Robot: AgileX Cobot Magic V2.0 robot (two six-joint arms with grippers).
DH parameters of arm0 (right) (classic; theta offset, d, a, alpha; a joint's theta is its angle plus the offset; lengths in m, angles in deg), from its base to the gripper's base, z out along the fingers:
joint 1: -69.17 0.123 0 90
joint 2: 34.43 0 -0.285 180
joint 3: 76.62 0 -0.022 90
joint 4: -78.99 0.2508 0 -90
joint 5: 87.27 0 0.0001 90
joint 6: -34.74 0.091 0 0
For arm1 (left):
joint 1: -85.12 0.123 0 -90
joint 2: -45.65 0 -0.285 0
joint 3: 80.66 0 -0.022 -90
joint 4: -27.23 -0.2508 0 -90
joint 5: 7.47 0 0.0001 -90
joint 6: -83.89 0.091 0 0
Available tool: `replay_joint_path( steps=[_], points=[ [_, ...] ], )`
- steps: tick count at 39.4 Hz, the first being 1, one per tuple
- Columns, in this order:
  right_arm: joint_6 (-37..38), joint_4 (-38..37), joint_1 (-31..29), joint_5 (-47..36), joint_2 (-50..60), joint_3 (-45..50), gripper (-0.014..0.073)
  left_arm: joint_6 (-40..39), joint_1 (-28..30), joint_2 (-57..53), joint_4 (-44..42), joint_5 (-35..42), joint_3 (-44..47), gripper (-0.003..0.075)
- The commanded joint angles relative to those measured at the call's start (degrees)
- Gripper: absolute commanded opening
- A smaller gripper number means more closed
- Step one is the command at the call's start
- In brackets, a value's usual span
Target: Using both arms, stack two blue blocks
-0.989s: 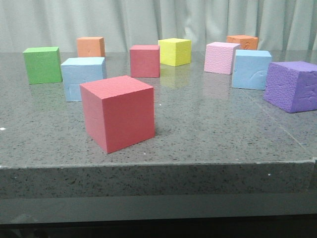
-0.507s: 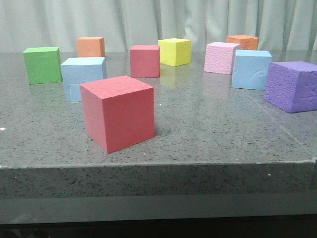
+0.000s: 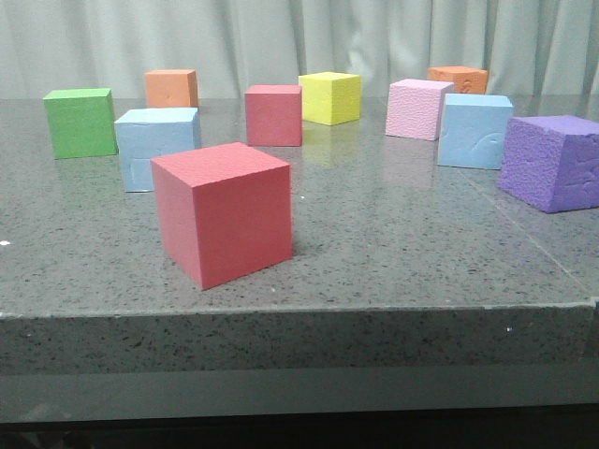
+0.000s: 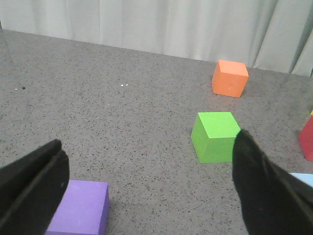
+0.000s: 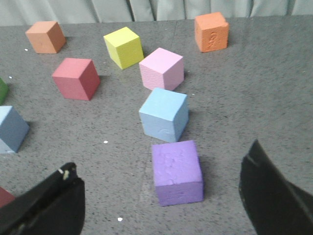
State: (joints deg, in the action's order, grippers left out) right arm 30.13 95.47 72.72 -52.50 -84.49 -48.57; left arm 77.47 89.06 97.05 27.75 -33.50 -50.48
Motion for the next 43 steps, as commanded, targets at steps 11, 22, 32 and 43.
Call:
replay_joint_path(
  steps=[11,22,32,43],
  points=[
    [-3.6,3.7,-0.1,-5.4,-13.4,-8.2,0.0645,-0.1,0.1,0.0,0.4,5.2,-2.2,0.0617],
    [-1.4,3.6,0.2,4.1,-30.1,-24.7,0.0645,-0.1,0.1,0.0,0.4,5.2,-2.2,0.0617],
    [14.9,-16.5,6.5,12.9,-45.9,-41.2,0.0645,-0.1,0.1,0.0,0.4,5.2,-2.2,0.0617],
    [30.7,-21.5,9.3,20.6,-59.7,-53.7,0.0645,-0.1,0.1,0.0,0.3,5.2,-2.2,0.0617]
  ],
)
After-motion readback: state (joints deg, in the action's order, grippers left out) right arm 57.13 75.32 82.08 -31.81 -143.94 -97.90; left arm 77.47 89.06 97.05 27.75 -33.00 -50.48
